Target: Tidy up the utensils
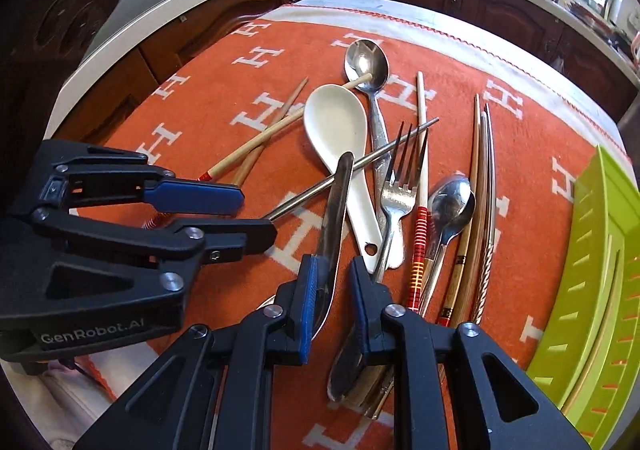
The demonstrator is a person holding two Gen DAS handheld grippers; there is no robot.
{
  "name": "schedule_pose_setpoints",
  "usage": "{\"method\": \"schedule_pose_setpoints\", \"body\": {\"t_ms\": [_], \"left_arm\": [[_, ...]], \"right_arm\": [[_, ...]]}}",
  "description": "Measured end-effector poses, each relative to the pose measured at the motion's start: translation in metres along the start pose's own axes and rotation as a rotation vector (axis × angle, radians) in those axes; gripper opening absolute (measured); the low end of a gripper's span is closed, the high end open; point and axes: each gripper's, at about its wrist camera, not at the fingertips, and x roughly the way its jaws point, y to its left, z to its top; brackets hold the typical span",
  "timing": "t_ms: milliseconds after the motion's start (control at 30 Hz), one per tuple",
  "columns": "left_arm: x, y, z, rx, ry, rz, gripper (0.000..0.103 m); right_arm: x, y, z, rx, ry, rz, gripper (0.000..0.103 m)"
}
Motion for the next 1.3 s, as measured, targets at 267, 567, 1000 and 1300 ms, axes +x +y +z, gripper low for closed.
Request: {"method": "schedule_pose_setpoints", "body": {"t_ms": [267,567,1000,1300], "left_arm": [[0.005,-0.001,0.001,0.007,0.014,-0.001,0.027],[0.012,-0.013,0.007,0.012,0.018,0.004,0.004],[-0.037,-0.054,0.015,-0.01,-0.058,-0.047,0.004],[-0.055,-0.135,0.03,0.098,-0.055,-0.128,0.004]], "right_arm": [[-0.009,-0.005,-0.002,0.076,-0.036,-0.021,0.002],[-0.04,-0.032,-0.013,0.21,-0.082,-0.015,0.001],[-0.096,-0.074,-0.037,0.36,-0.172,-0.02,0.001],[-0.138,-0.125,-0.071,0.463,-0.212,-0.079,0.001]]}}
